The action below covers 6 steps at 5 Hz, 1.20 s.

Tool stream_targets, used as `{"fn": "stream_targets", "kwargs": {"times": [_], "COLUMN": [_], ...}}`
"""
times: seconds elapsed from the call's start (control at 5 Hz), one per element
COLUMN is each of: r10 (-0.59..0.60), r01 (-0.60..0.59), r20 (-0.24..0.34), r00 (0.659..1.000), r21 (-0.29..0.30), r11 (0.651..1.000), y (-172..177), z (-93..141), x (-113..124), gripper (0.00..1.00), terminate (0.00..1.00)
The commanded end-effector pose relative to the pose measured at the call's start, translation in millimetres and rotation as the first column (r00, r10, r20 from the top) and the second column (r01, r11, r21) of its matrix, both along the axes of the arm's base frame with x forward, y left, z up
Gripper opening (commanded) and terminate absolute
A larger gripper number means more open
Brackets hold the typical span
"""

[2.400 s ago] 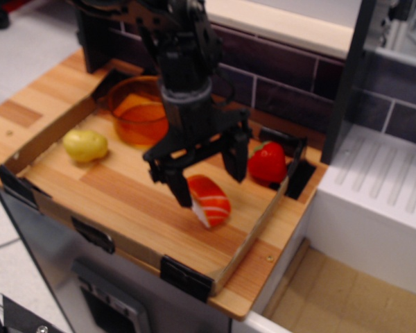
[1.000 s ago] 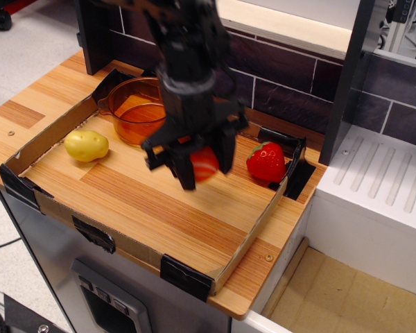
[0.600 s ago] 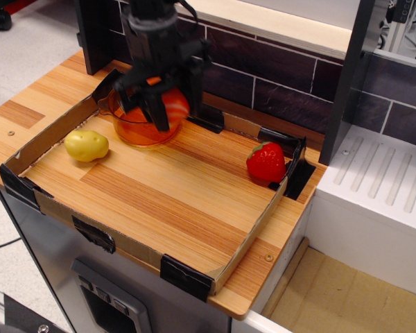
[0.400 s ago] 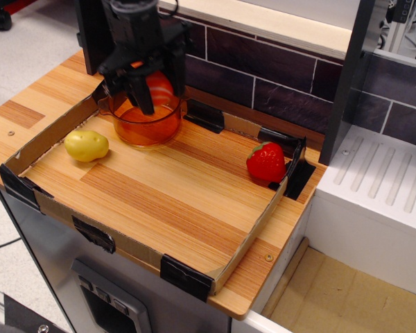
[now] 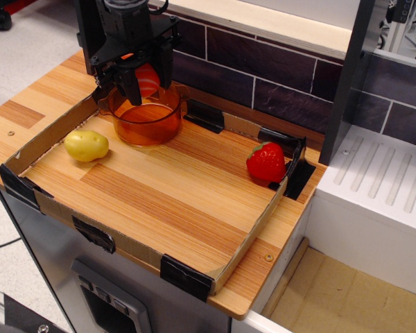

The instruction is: Put sushi in pot

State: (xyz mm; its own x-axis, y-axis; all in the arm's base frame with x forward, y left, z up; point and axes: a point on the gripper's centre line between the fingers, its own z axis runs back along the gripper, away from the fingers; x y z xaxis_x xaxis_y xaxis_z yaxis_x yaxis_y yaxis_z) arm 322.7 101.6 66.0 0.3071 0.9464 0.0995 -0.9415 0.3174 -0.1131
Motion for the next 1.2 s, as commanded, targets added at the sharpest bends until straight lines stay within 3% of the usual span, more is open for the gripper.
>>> {"fn": "stream_targets", "kwargs": {"times": [0.0, 0.2, 0.4, 1.0], "r10": [0.023, 0.007, -0.024, -0.027], "r01": [-0.024, -0.007, 0.023, 0.025], "r20": [0.023, 0.014, 0.007, 0.032], "r00": [0.999, 1.000, 1.000, 0.999], "r21": [0.039, 0.052, 0.047, 0.061], "r11": [0.999, 0.999, 0.999, 0.998], "y": [17.1, 13.3, 6.7, 12.7], "z": [-1.2, -11.0, -13.0, 22.3], "x": [21.3, 21.7, 19.0, 18.3], "gripper": [0.00, 0.00, 1.00, 1.00], "terminate": [0.00, 0.00, 0.00, 0.00]}}
